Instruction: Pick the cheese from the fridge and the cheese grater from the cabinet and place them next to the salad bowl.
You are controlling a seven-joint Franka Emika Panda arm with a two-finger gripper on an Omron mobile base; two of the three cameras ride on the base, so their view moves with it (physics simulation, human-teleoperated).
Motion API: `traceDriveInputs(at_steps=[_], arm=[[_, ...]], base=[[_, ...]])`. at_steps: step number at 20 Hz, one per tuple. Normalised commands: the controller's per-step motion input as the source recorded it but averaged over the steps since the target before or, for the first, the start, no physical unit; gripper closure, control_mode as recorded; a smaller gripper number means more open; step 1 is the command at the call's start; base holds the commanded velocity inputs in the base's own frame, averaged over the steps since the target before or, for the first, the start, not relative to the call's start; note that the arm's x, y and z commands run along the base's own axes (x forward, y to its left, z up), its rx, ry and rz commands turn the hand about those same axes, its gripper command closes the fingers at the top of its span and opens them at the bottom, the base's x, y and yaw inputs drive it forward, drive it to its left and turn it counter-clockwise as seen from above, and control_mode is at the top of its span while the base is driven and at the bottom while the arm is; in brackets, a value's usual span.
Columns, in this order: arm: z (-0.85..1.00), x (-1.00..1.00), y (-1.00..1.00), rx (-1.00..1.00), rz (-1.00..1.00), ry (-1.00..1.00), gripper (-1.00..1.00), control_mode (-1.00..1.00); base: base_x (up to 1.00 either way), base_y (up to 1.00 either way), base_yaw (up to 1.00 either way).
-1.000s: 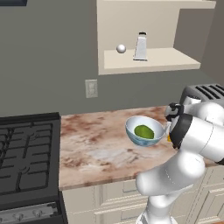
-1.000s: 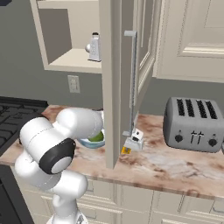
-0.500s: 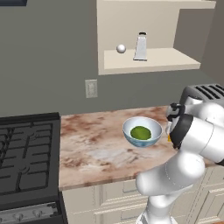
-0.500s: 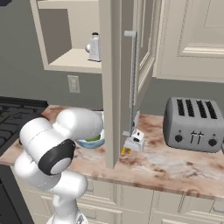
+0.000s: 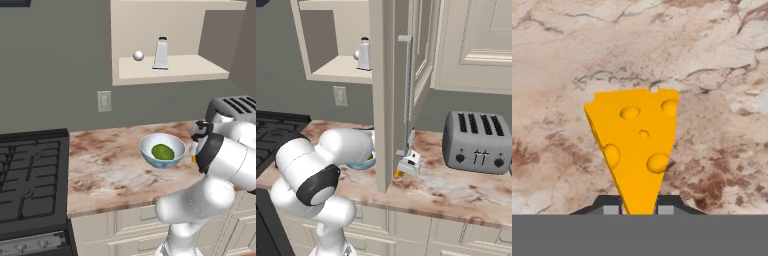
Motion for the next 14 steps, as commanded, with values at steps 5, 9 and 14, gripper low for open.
traceDriveInputs(at_steps=[5,9,14], arm=[[-0.07,0.0,0.19,0.0,0.0,0.0,-1.0,-1.0],[0.0,-0.03,0.14,0.0,0.0,0.0,-1.0,-1.0],[0.13,-0.07,0.11,-0.02,0.0,-0.01,-1.0,-1.0]], base=[[0.0,0.0,0.0],[0.0,0.0,0.0],[0.0,0.0,0.0]])
